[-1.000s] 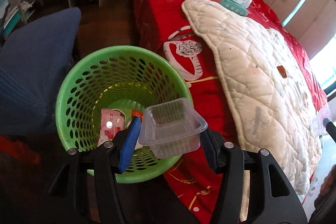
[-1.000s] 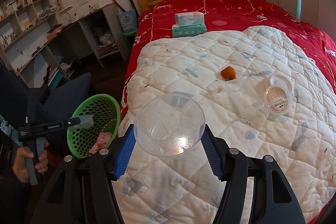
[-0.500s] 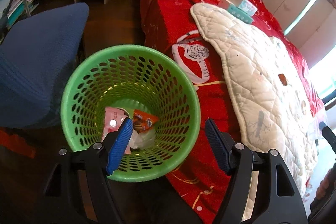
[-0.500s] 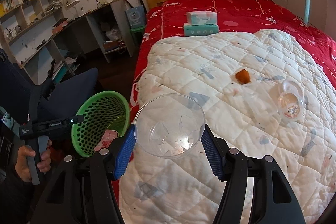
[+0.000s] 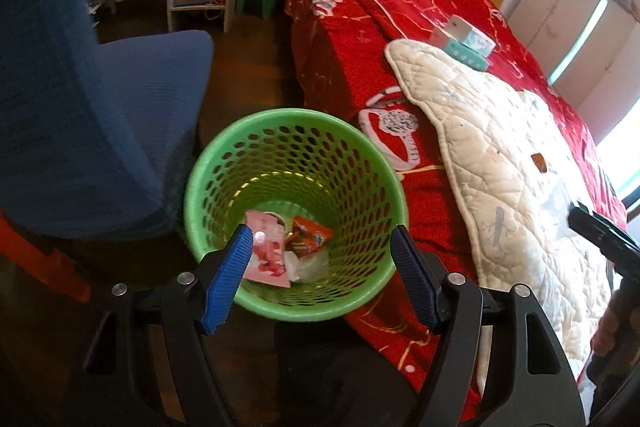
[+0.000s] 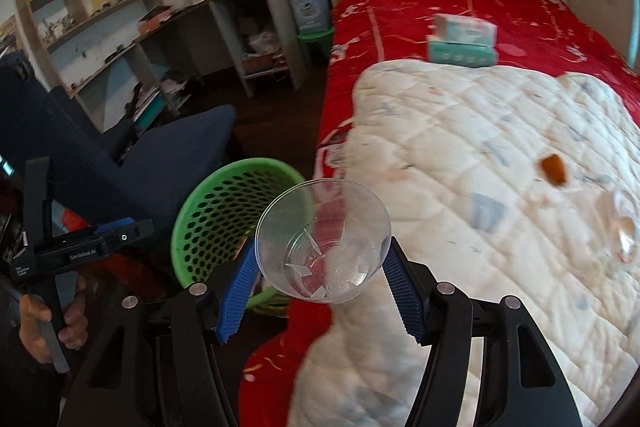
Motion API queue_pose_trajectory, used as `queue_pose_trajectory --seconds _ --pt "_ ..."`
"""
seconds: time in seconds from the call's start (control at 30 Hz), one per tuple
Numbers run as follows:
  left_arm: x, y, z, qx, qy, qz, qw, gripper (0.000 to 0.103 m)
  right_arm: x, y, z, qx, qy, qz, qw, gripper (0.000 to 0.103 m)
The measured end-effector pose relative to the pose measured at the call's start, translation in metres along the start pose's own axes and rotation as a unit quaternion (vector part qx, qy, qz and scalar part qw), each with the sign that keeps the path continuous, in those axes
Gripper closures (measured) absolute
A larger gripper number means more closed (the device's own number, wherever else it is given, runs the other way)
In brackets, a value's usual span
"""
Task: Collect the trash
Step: 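Carry both clear containers to the green wastebasket and release them inside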
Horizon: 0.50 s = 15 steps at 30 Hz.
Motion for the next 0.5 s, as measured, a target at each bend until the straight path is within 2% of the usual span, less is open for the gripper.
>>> queue_pose_trajectory --seconds 0.5 --pt "-0.01 0.039 0.008 0.003 -0.005 0.039 0.9992 0.032 0.012 0.067 -0.089 0.027 0.06 0.046 0.997 0.042"
Point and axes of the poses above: each gripper's, at about its wrist camera, not at the fingertips, and z roughly against the way its jaws point, y to its left, x to its top, the point moved 1 cm from there along -z, roughly the way its jaws point, and after that the axes turned 4 degrees about -z, right-handed, at the moved point
